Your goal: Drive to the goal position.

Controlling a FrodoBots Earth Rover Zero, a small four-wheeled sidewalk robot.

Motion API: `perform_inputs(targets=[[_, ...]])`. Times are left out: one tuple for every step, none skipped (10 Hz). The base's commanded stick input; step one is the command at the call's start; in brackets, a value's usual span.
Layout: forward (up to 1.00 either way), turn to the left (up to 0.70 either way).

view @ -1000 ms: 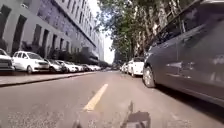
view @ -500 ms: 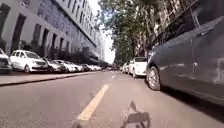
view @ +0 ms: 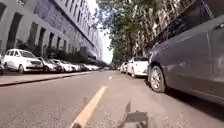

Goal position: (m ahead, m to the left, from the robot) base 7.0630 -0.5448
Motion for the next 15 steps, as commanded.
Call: perform_inputs(targets=[[0.70,-0.14],[0.70,-0.02],[0.70,0.00],[0.70,0.00],[0.70,0.00],[0.70,0.00],[0.70,0.00],[0.70,0.00],[0.70,0.00],[0.70,0.00],[0.70,-0.10],[0.70,-0.14],[0.70,-0.14],[0.70,-0.14],[0.70,-0.14]])
